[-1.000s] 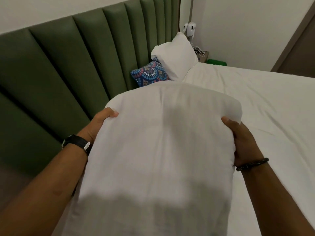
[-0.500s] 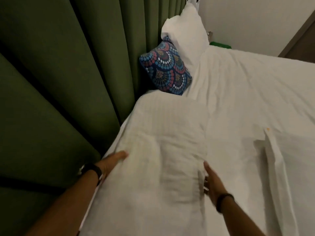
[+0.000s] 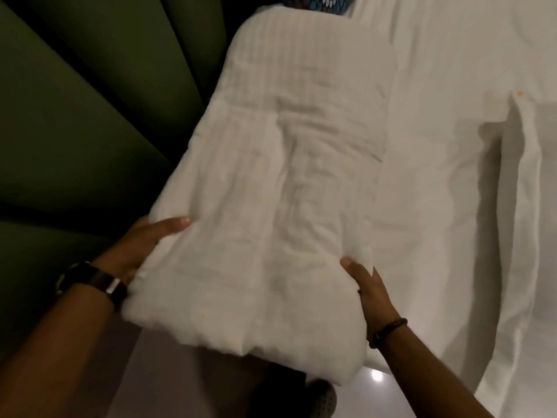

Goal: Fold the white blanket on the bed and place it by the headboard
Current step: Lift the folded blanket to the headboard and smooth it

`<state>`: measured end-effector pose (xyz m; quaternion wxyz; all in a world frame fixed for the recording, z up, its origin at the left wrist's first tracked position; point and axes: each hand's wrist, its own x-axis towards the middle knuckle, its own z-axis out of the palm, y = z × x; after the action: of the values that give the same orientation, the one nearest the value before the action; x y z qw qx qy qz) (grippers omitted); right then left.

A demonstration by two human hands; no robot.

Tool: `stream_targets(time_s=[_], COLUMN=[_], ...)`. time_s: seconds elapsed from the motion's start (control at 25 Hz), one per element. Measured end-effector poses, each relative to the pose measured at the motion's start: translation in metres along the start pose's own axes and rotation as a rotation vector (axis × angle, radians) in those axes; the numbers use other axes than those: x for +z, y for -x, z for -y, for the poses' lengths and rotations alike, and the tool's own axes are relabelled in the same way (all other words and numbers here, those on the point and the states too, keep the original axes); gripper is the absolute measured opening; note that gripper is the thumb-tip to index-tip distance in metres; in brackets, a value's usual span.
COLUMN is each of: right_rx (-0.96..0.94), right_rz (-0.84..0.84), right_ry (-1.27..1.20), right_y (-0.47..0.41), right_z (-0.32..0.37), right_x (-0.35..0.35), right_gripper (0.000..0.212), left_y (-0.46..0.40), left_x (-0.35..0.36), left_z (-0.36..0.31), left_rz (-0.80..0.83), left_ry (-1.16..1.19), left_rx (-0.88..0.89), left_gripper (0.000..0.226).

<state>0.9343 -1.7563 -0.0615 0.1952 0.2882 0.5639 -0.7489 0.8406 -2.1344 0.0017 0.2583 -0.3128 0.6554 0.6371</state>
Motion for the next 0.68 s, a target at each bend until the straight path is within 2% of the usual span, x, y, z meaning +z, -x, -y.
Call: stream_targets(time_s=[0.12,0.24,0.32,0.4,0.44,0.48,0.56,0.64,0.68], right_rx=[0.136,0.221,0.163,-0.051,-0.258,-0.486,-0.901,-1.182,-1.215], right_rz=[0.058,0.008,-0.128,-0.391,-0.461,-0.426,-0.117,0.205,0.249], right_ry=[-0.060,0.109,0.284,0.605,0.745,0.833,1.027,1.462,1.677], right_y=[0.006,0.007,0.009,0.015,0.018,0.016,-0.009,-0.060,-0.093], right_z=[-0.033,-0.040,-0.039,-0.037,-0.030,-0.021,0.005,0.039,0.063], right_x=[0.008,0.014,0.021,0.029,0.039,0.052,0.078,0.091,0.086], right_gripper=[0.055,0.055,0.052,0.064,0.067,0.066,0.058,0.053,0.056], left_y=[0.010,0.012,0.013,0.020,0.023,0.026,0.027,0.023,0.018], left_x=[-0.016,-0.001,0.004,0.015,0.027,0.043,0.078,0.097,0.098], left_z=[0.011,0.052,0.073,0.079,0.078,0.075,0.076,0.082,0.085], left_rz=[-0.082,-0.214,-0.364,-0.551,-0.608,-0.626,-0.541,-0.451,-0.441], left_ry=[-0.195,-0.424,-0.483,-0.641,-0.748,-0.871,-1.093,-1.175,-1.188], left_rx=[0.051,-0.018,0.019,0.132,0.251,0.392,0.587,0.556,0.513], left_gripper=[0.049,0.050,0.057,0.068,0.074,0.077,0.084,0.097,0.102])
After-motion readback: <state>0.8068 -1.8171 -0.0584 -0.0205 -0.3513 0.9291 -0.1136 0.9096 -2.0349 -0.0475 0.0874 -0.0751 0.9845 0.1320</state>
